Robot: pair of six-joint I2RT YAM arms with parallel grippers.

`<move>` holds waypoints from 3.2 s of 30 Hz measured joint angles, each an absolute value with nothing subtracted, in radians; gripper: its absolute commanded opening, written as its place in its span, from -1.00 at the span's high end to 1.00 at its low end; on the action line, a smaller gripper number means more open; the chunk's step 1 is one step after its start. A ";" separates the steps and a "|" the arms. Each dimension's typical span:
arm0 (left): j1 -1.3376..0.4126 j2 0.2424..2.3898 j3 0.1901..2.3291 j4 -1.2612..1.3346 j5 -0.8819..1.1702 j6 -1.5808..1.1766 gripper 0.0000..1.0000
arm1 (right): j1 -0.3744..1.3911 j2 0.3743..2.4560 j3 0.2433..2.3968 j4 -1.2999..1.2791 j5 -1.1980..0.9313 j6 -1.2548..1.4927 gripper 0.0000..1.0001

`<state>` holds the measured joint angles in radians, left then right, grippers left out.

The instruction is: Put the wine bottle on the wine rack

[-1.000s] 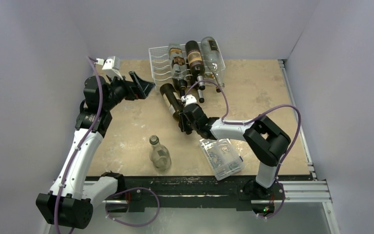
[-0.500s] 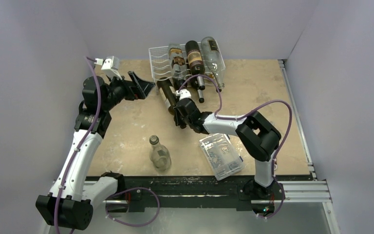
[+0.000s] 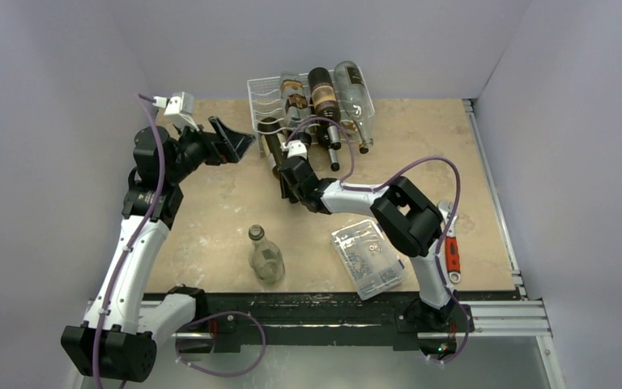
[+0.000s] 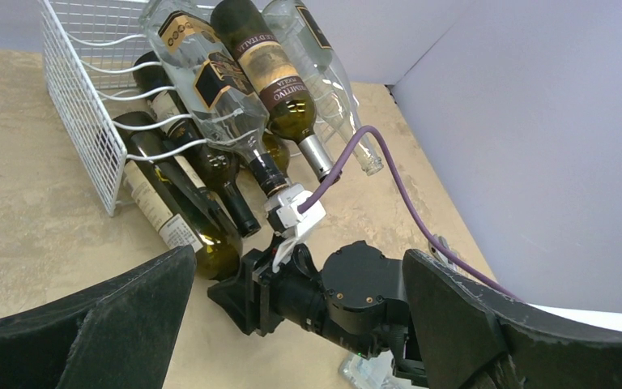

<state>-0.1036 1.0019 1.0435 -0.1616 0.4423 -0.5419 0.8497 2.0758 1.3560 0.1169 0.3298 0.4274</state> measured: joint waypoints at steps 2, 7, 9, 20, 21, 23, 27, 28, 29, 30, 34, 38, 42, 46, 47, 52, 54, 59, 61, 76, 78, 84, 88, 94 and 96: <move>-0.098 1.002 1.044 -0.160 0.442 -0.543 -1.00 | 0.849 2.100 1.382 0.120 0.345 0.427 1.00; -0.089 1.002 1.044 -0.155 0.443 -0.550 -1.00 | 0.848 2.149 1.434 0.129 0.393 0.425 1.00; -0.086 1.002 1.044 -0.151 0.444 -0.557 -1.00 | 0.845 2.170 1.456 0.132 0.410 0.423 1.00; -0.078 1.014 1.044 -0.143 0.445 -0.562 -1.00 | 0.818 2.285 1.614 0.123 0.410 0.400 1.00; -0.078 1.014 1.044 -0.143 0.445 -0.562 -1.00 | 0.818 2.298 1.634 0.119 0.408 0.399 1.00; -0.077 1.014 1.044 -0.143 0.445 -0.562 -1.00 | 0.818 2.325 1.668 0.120 0.407 0.395 1.00; -0.073 1.015 1.044 -0.143 0.446 -0.563 -1.00 | 0.815 2.370 1.726 0.128 0.413 0.389 1.00; -0.072 1.015 1.044 -0.142 0.446 -0.564 -1.00 | 0.814 2.378 1.735 0.128 0.413 0.387 1.00; -0.072 1.016 1.044 -0.143 0.446 -0.565 -1.00 | 0.814 2.383 1.743 0.128 0.417 0.386 1.00; -0.072 1.016 1.044 -0.143 0.446 -0.565 -1.00 | 0.814 2.386 1.749 0.126 0.420 0.385 0.96; -0.072 1.016 1.044 -0.143 0.447 -0.566 -1.00 | 0.814 2.401 1.774 0.120 0.430 0.384 0.82; -0.072 1.016 1.044 -0.143 0.447 -0.566 -1.00 | 0.815 2.433 1.816 0.120 0.447 0.384 0.77; -0.072 1.016 1.044 -0.143 0.448 -0.566 -1.00 | 0.817 2.450 1.844 0.118 0.461 0.380 0.73; -0.069 1.016 1.044 -0.143 0.450 -0.566 -1.00 | 0.818 2.459 1.860 0.109 0.473 0.374 0.55; -0.068 1.016 1.044 -0.143 0.450 -0.566 -1.00 | 0.820 2.462 1.865 0.106 0.479 0.373 0.51; -0.066 1.016 1.044 -0.143 0.450 -0.566 -1.00 | 0.820 2.466 1.871 0.107 0.488 0.365 0.12; -0.066 1.016 1.044 -0.142 0.450 -0.567 -1.00 | 0.822 2.468 1.876 0.140 0.515 0.353 -0.01; -0.065 1.022 1.044 -0.134 0.462 -0.584 -1.00 | 0.812 2.447 1.849 0.249 0.555 0.347 -0.34; -0.065 1.026 1.044 -0.131 0.469 -0.592 -1.00 | 0.810 2.409 1.781 0.278 0.556 0.348 -0.42; -0.065 1.028 1.044 -0.153 0.438 -0.556 -1.00 | 0.813 1.785 1.277 0.191 0.367 0.336 -0.78; -0.065 1.028 1.044 -0.158 0.430 -0.545 -1.00 | 0.812 1.716 1.203 0.166 0.308 0.324 -0.78; -0.065 1.031 1.044 -0.167 0.414 -0.529 -1.00 | 0.812 1.609 1.064 0.047 0.158 0.320 -0.80; -0.065 1.042 1.045 -0.172 0.413 -0.528 -1.00 | 0.812 1.507 1.027 -0.035 0.102 0.302 -0.85; -0.065 1.048 1.057 -0.188 0.408 -0.518 -1.00 | 0.812 1.330 1.054 -0.141 0.045 0.212 -0.94; -0.065 1.047 1.057 -0.189 0.405 -0.511 -1.00 | 0.812 1.272 1.067 -0.176 0.008 0.175 -0.94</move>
<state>-0.0654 1.0470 1.0569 -0.1894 0.4049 -0.5110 0.8124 1.2724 1.0672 -0.1761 0.0082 0.1745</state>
